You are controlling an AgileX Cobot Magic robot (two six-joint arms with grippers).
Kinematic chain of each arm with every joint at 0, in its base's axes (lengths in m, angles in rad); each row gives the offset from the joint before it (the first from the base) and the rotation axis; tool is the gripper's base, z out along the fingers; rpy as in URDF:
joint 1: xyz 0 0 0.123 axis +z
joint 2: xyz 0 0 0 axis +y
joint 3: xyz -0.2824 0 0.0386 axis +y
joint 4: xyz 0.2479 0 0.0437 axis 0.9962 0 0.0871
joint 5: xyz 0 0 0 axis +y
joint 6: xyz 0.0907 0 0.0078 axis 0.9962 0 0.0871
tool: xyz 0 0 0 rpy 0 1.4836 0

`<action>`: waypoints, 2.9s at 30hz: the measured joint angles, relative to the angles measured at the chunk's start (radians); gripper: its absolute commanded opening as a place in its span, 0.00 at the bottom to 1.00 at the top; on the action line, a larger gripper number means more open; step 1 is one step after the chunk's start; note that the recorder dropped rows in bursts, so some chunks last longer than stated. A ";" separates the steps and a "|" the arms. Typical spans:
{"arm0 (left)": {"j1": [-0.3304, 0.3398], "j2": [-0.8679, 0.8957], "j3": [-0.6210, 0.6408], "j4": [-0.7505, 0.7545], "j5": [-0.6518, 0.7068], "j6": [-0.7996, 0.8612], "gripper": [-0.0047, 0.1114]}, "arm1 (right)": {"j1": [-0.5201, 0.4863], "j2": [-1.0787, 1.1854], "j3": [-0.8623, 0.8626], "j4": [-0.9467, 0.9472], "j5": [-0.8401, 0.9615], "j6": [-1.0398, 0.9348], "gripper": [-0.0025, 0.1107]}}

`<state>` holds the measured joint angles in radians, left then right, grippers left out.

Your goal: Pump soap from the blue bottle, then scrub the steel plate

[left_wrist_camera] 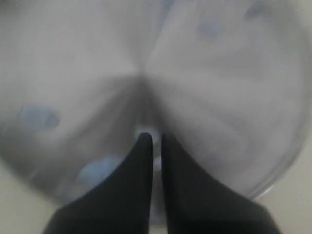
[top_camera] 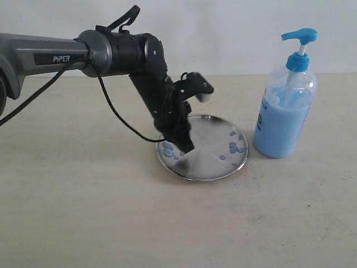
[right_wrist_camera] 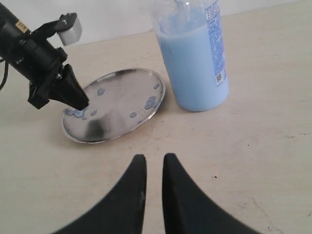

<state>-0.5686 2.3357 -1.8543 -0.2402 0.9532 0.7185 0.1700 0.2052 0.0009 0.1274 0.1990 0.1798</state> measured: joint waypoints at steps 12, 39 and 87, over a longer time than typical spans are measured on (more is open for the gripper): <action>0.099 -0.034 -0.006 -0.474 0.018 0.299 0.08 | 0.000 0.000 0.000 0.000 0.000 0.000 0.03; 0.057 -0.782 0.850 -0.458 -0.911 0.083 0.08 | 0.000 0.000 0.000 0.000 0.000 0.000 0.03; 0.514 -2.288 1.749 -0.546 -1.067 0.018 0.08 | 0.000 0.000 0.000 0.000 0.000 0.000 0.03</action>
<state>-0.0544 0.0474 -0.1050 -0.7865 -0.1137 0.7367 0.1700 0.2052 0.0009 0.1274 0.1990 0.1798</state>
